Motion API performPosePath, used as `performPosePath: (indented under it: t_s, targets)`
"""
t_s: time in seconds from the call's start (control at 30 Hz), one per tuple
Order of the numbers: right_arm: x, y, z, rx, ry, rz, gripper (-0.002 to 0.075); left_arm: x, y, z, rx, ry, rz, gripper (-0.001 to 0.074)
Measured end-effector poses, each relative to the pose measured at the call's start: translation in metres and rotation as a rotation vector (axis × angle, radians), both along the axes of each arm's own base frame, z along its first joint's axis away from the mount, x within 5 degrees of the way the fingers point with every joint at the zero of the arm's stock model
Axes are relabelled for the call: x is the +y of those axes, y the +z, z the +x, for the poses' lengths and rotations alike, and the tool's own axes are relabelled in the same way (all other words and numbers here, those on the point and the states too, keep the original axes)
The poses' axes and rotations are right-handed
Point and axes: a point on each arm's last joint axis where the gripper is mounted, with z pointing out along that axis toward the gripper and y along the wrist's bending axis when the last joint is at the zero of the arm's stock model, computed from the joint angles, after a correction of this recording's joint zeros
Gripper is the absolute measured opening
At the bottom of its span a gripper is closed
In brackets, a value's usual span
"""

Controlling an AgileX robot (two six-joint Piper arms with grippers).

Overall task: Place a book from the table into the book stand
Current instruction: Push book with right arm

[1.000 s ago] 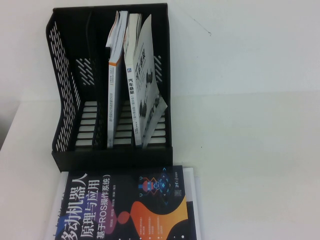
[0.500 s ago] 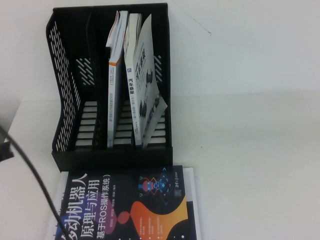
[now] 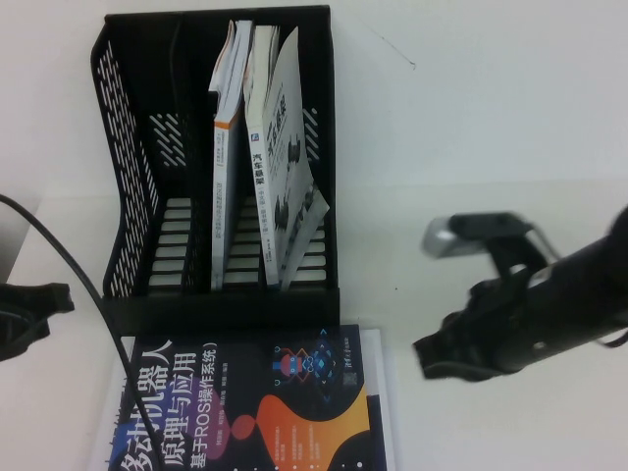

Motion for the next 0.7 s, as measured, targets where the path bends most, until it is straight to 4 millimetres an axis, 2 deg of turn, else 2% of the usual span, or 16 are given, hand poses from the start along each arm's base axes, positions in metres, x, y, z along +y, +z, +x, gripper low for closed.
performPosePath:
  t_s: [0.1,0.27,0.47,0.7]
  targets:
    - [0.017,-0.018,0.004,0.05,0.027,-0.018,0.0005,-0.001,-0.002,0.0,0.015,-0.008,-0.013,-0.0004]
    - [0.032,-0.037,0.005,0.104,0.042,-0.032,0.0005,-0.006,-0.018,-0.007,0.058,-0.029,-0.06,-0.0004]
    - [0.044,-0.05,0.006,0.138,0.051,-0.034,0.0005,-0.01,-0.034,-0.013,0.09,-0.05,-0.103,-0.0004]
    - [0.051,-0.063,0.012,0.17,0.049,-0.048,0.0005,-0.011,-0.035,-0.014,0.091,-0.056,-0.103,-0.0004]
